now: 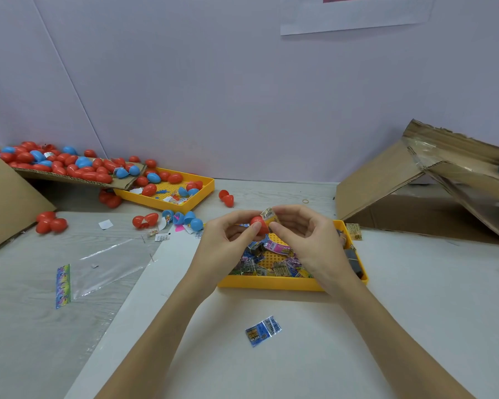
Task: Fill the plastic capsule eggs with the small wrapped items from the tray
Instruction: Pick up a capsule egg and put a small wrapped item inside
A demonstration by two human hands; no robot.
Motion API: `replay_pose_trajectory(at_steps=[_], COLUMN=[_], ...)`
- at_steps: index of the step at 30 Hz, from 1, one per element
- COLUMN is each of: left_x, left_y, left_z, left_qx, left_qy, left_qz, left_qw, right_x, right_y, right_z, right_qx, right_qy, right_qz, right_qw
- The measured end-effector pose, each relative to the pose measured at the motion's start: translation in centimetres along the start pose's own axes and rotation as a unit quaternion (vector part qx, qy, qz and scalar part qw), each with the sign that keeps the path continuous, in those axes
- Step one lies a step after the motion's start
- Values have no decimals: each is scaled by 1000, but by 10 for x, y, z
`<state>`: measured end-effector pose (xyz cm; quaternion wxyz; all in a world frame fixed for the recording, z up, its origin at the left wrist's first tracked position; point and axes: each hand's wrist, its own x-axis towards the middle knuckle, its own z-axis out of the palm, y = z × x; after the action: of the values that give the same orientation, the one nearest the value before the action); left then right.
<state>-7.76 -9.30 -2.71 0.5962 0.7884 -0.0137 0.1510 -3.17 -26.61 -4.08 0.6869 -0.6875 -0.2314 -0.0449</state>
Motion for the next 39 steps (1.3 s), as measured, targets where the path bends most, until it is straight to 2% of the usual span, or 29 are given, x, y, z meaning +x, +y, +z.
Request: replay_pose_trajectory(at_steps=[8, 13, 16, 18, 21, 23, 28, 35, 39], left_x=[0, -3, -3, -3, -4, -6, -5, -5, -5], left_y=[-2, -3, -3, -1, 3, 4, 3, 3, 5], left_z=[1, 6, 7, 7, 8, 9, 6, 6, 4], left_qx=[-8, 4, -3, -12, 11, 18, 31, 17, -10], left_qy=[8, 45, 43, 31, 17, 20, 42, 23, 20], left_qz=[14, 85, 105, 105, 149, 182, 197, 201, 199], left_qw=[1000, 995, 994, 994, 989, 983, 979, 979, 980], right_x=[0, 0, 1, 3, 2, 0, -3, -6, -7], right_y=[-2, -5, -9, -12, -19, -24, -28, -34, -36], right_z=[2, -1, -2, -3, -4, -2, 7, 10, 12], right_qx=[-7, 3, 40, 139, 312, 362, 452, 402, 415], right_qy=[-8, -18, -25, -13, -82, -118, -124, -134, -125], right_qz=[13, 37, 80, 149, 233, 262, 315, 330, 335], right_qw=[1000, 999, 996, 979, 917, 887, 826, 843, 837])
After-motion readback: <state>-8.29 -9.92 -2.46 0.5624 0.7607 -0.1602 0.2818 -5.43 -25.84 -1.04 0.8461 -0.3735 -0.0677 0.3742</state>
